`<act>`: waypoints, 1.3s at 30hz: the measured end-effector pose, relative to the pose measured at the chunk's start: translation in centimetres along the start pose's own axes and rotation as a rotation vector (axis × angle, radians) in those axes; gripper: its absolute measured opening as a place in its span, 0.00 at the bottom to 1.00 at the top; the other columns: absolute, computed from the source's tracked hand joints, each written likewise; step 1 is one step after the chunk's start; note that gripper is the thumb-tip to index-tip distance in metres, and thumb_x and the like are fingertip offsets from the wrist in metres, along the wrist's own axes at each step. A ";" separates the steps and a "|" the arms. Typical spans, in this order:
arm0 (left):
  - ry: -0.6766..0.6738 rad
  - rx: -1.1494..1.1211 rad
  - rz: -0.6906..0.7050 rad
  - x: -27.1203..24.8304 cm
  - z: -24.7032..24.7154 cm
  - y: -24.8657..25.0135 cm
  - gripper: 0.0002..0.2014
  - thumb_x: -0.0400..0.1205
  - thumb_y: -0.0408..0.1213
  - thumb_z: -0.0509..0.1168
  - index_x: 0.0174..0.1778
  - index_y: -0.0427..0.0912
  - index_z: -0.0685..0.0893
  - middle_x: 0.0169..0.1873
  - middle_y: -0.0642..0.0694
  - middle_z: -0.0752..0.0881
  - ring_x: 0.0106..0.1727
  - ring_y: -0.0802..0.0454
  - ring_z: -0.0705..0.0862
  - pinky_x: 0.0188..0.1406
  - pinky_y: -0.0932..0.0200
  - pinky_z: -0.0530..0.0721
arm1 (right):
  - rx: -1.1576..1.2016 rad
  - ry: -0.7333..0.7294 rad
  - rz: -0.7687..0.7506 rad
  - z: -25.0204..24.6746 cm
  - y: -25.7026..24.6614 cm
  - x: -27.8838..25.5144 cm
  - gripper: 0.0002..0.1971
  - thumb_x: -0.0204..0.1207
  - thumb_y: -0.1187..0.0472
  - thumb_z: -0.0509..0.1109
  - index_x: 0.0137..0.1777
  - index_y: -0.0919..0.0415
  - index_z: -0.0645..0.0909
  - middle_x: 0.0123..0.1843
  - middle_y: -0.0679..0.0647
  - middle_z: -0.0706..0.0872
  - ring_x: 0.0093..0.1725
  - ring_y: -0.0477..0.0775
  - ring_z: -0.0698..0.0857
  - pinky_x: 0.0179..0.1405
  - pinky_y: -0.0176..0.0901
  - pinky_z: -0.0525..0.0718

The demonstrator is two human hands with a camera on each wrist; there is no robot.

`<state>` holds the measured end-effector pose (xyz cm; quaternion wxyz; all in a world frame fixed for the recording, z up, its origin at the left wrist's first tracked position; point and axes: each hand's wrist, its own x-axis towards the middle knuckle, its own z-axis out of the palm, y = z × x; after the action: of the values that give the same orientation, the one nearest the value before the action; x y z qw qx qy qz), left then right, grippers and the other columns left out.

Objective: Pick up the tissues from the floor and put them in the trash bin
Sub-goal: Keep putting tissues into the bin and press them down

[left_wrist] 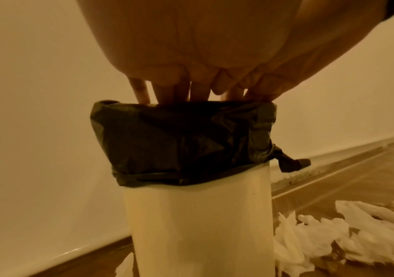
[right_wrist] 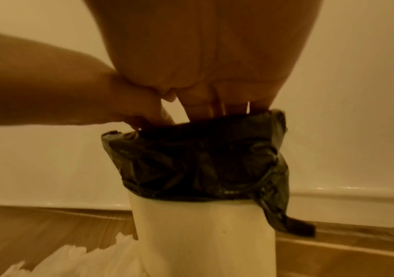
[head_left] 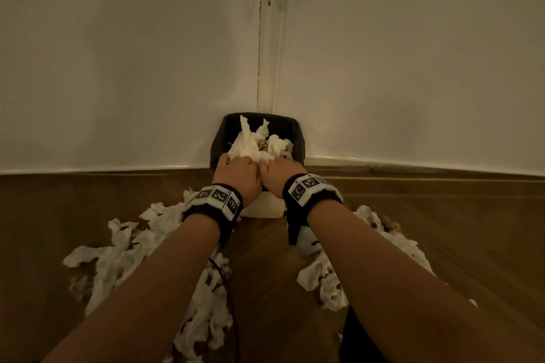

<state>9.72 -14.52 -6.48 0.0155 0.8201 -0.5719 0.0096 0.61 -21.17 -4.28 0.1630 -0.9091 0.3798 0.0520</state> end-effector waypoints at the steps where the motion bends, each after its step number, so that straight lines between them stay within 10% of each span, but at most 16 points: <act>1: 0.032 -0.029 -0.005 -0.2 0.1 -0.1 0.16 0.84 0.46 0.47 0.56 0.48 0.79 0.54 0.47 0.83 0.57 0.48 0.79 0.68 0.45 0.61 | -0.063 0.001 -0.039 -0.1 0.1 0.0 0.20 0.86 0.55 0.44 0.61 0.62 0.76 0.58 0.61 0.83 0.59 0.62 0.81 0.51 0.48 0.71; 8: 0.475 -0.480 -0.129 -2.9 0.3 -2.5 0.12 0.83 0.39 0.52 0.58 0.54 0.78 0.54 0.52 0.79 0.55 0.52 0.78 0.57 0.56 0.58 | -0.222 0.329 0.016 -2.5 -0.5 0.1 0.14 0.82 0.58 0.54 0.53 0.61 0.82 0.55 0.56 0.85 0.57 0.58 0.82 0.60 0.51 0.72; 13: 0.543 -0.522 -0.306 -5.7 2.0 -5.2 0.11 0.82 0.38 0.53 0.54 0.55 0.78 0.46 0.57 0.75 0.51 0.52 0.79 0.57 0.54 0.60 | -0.145 0.506 -0.074 -2.9 -1.7 -0.5 0.13 0.83 0.57 0.56 0.56 0.59 0.80 0.55 0.55 0.84 0.56 0.58 0.81 0.57 0.50 0.75; 23: 0.017 -0.625 -0.519 -11.0 7.8 -7.2 0.10 0.83 0.42 0.58 0.57 0.48 0.80 0.40 0.45 0.86 0.43 0.45 0.85 0.51 0.49 0.84 | 0.066 0.259 -0.252 0.5 -6.5 -2.2 0.13 0.83 0.54 0.58 0.53 0.60 0.81 0.48 0.58 0.86 0.48 0.58 0.84 0.41 0.45 0.79; 29: -0.223 -0.516 -0.457 -14.3 13.2 -6.1 0.14 0.83 0.47 0.59 0.62 0.50 0.80 0.67 0.48 0.75 0.64 0.48 0.77 0.62 0.51 0.78 | -0.109 -0.068 -0.264 5.2 -7.2 -1.6 0.14 0.84 0.59 0.55 0.56 0.62 0.81 0.54 0.60 0.85 0.51 0.60 0.85 0.45 0.45 0.80; 39: -0.282 -0.288 -0.394 -15.1 17.0 -3.1 0.27 0.77 0.53 0.65 0.71 0.58 0.66 0.65 0.47 0.71 0.68 0.45 0.72 0.68 0.46 0.70 | -0.099 -0.235 -0.081 11.2 -4.9 -1.0 0.13 0.82 0.60 0.58 0.47 0.64 0.83 0.44 0.60 0.83 0.47 0.61 0.83 0.42 0.45 0.77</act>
<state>7.38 0.04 -24.03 0.0540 0.8981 -0.3933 -0.1891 3.72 -13.54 -13.30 0.1631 -0.9183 0.3179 0.1705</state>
